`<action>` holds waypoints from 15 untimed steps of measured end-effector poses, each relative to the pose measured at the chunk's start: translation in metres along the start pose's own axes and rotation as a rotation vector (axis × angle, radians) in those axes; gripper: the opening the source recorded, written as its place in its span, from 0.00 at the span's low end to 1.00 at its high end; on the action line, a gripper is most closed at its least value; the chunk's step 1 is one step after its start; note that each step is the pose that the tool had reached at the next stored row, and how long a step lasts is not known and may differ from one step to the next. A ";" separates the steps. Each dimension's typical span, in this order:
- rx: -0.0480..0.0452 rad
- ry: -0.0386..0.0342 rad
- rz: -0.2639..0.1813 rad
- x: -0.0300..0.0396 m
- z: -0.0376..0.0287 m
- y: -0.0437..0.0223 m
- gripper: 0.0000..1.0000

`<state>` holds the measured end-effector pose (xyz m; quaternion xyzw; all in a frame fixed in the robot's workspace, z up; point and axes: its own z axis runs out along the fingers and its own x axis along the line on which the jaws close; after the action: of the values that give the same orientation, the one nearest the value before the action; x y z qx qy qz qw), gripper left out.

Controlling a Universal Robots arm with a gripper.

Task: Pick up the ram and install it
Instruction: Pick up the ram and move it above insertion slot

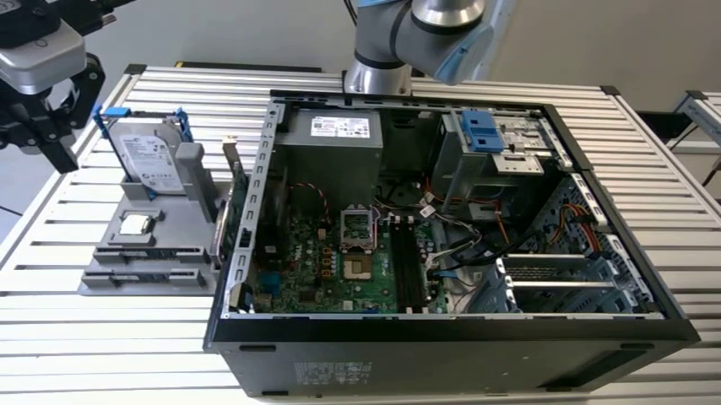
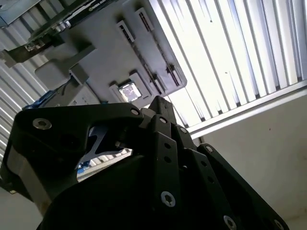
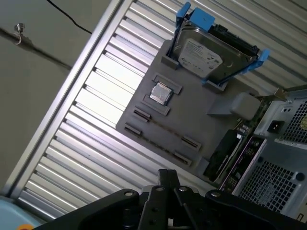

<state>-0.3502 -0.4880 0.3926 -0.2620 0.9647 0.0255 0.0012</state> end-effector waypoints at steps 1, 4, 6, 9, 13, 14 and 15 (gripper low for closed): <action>-0.0001 0.0004 -0.008 0.0000 0.0000 0.0000 0.00; -0.0002 0.0016 -0.028 0.0001 0.0000 0.0000 0.00; -0.0001 0.0023 -0.039 0.0003 -0.0001 0.0002 0.00; -0.0001 0.0029 -0.052 0.0008 0.0001 0.0005 0.00; 0.0010 0.0044 -0.064 0.0017 0.0000 0.0010 0.00; 0.0012 0.0047 -0.067 0.0020 0.0000 0.0012 0.00; 0.0014 0.0049 -0.069 0.0023 0.0000 0.0013 0.00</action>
<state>-0.3528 -0.4880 0.3926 -0.2953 0.9551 0.0241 -0.0001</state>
